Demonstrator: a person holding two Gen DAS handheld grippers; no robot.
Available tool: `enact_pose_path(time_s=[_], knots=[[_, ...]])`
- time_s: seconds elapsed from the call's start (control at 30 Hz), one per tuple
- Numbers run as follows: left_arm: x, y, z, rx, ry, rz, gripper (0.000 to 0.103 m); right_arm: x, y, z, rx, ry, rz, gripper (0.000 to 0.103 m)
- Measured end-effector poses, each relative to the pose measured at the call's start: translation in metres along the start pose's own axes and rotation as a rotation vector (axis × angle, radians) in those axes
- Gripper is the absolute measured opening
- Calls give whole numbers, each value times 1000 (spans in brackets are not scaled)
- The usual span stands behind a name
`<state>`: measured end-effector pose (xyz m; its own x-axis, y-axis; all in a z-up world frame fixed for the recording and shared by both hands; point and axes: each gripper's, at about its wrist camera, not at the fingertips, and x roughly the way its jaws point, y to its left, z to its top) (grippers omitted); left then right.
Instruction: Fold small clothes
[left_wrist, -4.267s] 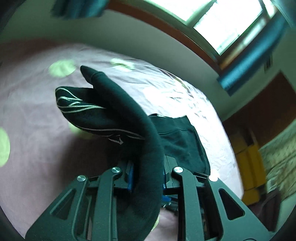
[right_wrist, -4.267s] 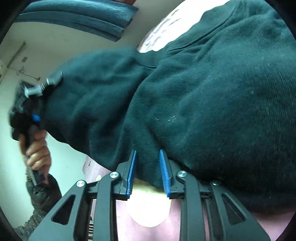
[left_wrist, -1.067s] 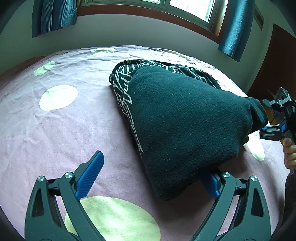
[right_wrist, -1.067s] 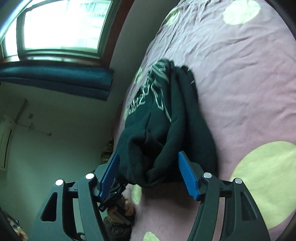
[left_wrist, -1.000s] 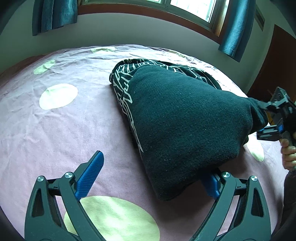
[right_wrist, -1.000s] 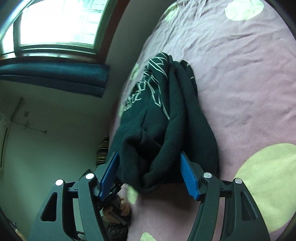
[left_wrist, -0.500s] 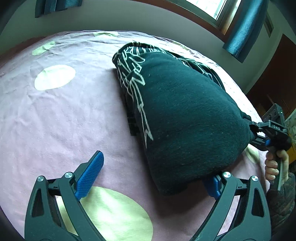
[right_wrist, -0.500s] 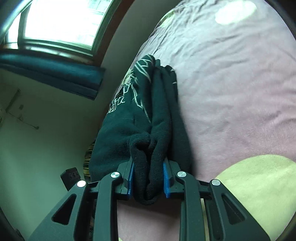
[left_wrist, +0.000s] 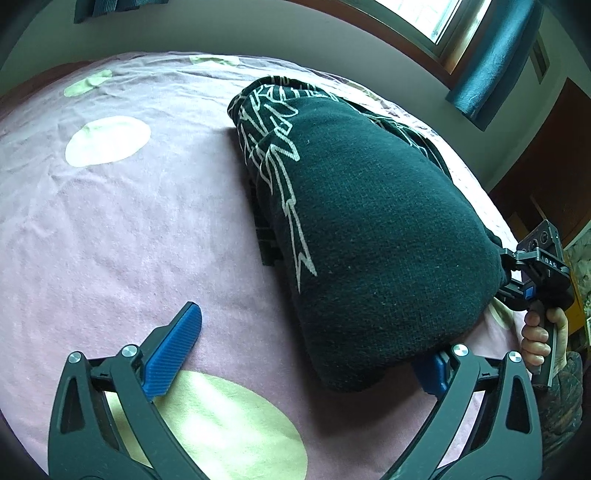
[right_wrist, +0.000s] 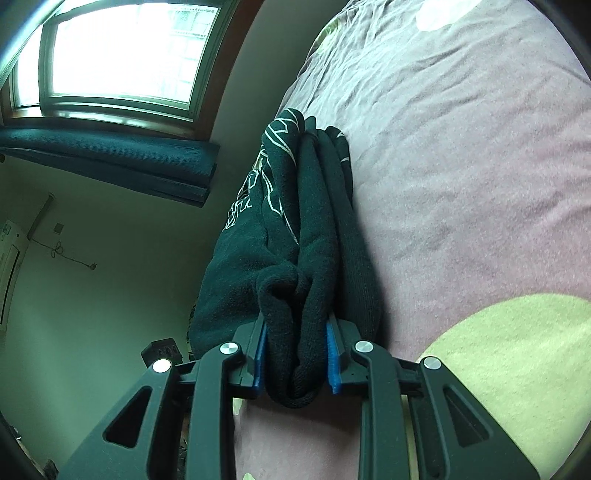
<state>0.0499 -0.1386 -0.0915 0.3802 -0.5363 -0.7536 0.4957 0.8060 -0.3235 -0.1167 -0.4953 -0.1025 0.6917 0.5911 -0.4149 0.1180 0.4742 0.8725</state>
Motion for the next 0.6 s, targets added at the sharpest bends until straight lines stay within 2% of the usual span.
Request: enact_pose_path(time_s=[0.17, 0.23, 0.33, 0.37, 0.4, 0.47, 0.6], knots=[[-14, 1, -7, 0, 23, -23, 101, -9, 3, -6, 12, 1, -13, 32], [-28, 2, -12, 4, 18, -66, 101, -16, 8, -9, 16, 12, -21, 35], [-54, 8, -10, -14, -9, -124, 101, -32, 28, -4, -61, 5, -87, 37], [-64, 11, -2, -25, -35, -147, 101, -37, 36, 2, -90, -8, -101, 40], [-68, 13, 5, -32, -49, -157, 101, -42, 46, 16, -112, -31, -110, 49], [-69, 15, 25, -43, -72, -182, 101, -41, 57, 40, -135, -58, -130, 57], [-38, 6, 61, -57, -48, -227, 101, 3, 68, 111, -174, -61, -171, 63]])
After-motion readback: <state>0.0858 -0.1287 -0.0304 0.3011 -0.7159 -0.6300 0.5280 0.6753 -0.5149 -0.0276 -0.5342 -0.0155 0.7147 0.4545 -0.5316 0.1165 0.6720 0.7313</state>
